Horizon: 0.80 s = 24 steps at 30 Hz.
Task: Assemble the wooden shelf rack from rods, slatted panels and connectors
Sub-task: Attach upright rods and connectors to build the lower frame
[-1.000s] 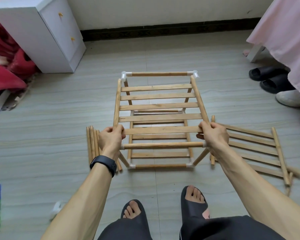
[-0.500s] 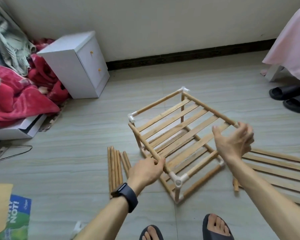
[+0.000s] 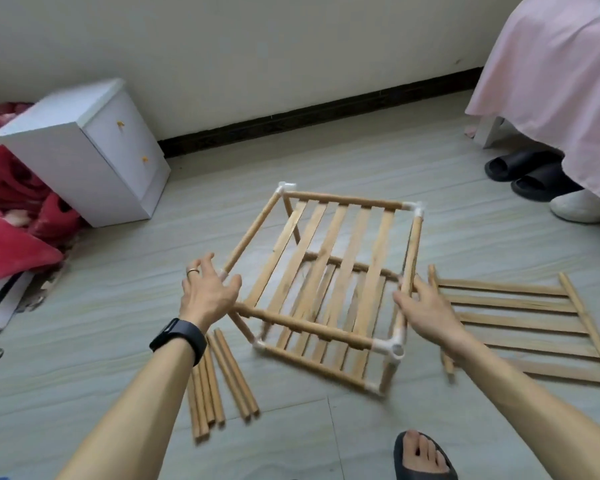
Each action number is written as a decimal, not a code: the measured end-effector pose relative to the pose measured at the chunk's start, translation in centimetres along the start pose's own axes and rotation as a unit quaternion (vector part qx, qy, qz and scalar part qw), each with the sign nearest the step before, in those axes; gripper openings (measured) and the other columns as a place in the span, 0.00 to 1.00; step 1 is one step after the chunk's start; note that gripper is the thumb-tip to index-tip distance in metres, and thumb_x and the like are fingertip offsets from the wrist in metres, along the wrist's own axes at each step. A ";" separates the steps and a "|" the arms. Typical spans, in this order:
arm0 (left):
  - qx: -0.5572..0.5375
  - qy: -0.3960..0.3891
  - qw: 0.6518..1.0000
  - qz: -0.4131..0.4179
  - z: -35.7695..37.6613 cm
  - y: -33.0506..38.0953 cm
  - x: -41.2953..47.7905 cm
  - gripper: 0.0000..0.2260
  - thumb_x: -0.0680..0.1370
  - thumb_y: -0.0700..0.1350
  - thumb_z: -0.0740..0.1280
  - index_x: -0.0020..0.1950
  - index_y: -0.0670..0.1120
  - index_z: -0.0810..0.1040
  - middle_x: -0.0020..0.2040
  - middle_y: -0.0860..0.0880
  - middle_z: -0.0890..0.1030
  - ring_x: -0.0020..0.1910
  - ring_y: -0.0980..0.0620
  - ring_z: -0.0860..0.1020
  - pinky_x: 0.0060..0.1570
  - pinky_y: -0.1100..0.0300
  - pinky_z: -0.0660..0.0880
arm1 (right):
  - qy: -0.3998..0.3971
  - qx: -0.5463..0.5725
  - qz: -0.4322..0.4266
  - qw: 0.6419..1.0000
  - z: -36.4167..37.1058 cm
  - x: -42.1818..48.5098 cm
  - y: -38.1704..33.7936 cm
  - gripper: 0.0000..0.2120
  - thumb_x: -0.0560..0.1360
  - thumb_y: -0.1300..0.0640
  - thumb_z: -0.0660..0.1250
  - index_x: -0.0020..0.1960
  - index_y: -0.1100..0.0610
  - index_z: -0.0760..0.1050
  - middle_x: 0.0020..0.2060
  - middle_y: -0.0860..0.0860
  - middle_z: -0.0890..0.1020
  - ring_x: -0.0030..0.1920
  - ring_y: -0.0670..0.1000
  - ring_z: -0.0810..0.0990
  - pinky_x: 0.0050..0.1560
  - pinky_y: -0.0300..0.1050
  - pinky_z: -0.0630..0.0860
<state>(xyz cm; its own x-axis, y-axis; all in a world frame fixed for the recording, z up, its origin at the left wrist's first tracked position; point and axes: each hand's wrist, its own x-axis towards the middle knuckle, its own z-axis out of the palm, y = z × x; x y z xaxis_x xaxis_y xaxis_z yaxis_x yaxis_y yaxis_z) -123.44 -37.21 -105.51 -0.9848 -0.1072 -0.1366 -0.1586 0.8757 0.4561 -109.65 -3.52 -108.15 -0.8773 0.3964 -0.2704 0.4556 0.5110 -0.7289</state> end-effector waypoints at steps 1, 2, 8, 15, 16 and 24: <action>-0.014 -0.013 1.000 -0.016 0.5 -0.2 -0.4 0.33 0.79 0.57 0.65 0.79 0.49 0.56 0.76 0.40 0.61 0.73 0.38 0.63 0.70 0.42 0.65 | 0.021 -0.037 -0.012 0.999 -1.2 1.2 0.0 0.13 0.83 0.46 0.58 0.59 0.53 0.75 0.51 0.53 0.79 0.58 0.58 0.77 0.59 0.54 0.73; -0.028 -0.036 0.998 -0.033 1.1 -0.1 -1.1 0.32 0.80 0.57 0.64 0.79 0.48 0.58 0.74 0.39 0.66 0.71 0.38 0.67 0.69 0.43 0.67 | 0.052 -0.069 -0.017 0.996 -2.1 2.3 0.0 0.15 0.84 0.46 0.57 0.61 0.53 0.76 0.51 0.55 0.80 0.59 0.60 0.77 0.58 0.55 0.73; -0.255 -0.124 0.956 -0.079 5.7 2.2 -8.8 0.06 0.82 0.47 0.60 0.53 0.46 0.74 0.46 0.48 0.86 0.46 0.54 0.85 0.47 0.52 0.80 | 0.303 -0.006 -0.048 0.952 -1.6 1.4 -0.8 0.21 0.79 0.46 0.67 0.66 0.58 0.71 0.65 0.61 0.72 0.66 0.63 0.68 0.65 0.58 0.65; -0.284 -0.155 0.943 -0.077 7.4 2.9 -13.6 0.09 0.77 0.51 0.60 0.52 0.48 0.69 0.47 0.48 0.78 0.46 0.50 0.77 0.47 0.50 0.76 | -0.142 0.325 0.131 0.926 7.6 -10.5 -2.0 0.21 0.75 0.40 0.71 0.55 0.56 0.77 0.48 0.54 0.82 0.49 0.55 0.83 0.52 0.52 0.82; -0.276 -0.149 0.947 -0.072 7.4 2.8 -14.0 0.06 0.78 0.50 0.60 0.50 0.48 0.69 0.45 0.50 0.76 0.42 0.51 0.75 0.43 0.53 0.73 | -0.188 0.340 0.142 0.910 8.3 -10.8 -2.2 0.20 0.78 0.43 0.71 0.58 0.59 0.77 0.50 0.55 0.84 0.51 0.56 0.85 0.55 0.54 0.83; -0.333 -0.175 0.925 -0.048 7.2 2.5 -15.9 0.15 0.80 0.51 0.58 0.59 0.42 0.69 0.30 0.55 0.81 0.39 0.50 0.86 0.40 0.56 0.76 | -0.141 0.439 0.143 0.876 7.7 -10.9 -3.3 0.13 0.80 0.59 0.69 0.57 0.69 0.78 0.41 0.59 0.83 0.43 0.53 0.83 0.46 0.45 0.82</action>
<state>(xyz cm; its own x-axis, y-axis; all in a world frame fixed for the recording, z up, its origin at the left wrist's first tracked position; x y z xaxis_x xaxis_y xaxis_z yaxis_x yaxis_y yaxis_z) -107.67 -29.89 -108.51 -0.8991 0.0905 -0.4282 -0.3678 0.3739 0.8514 -102.77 -15.36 -107.61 -0.8053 0.1446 -0.5750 0.4801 -0.4099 -0.7755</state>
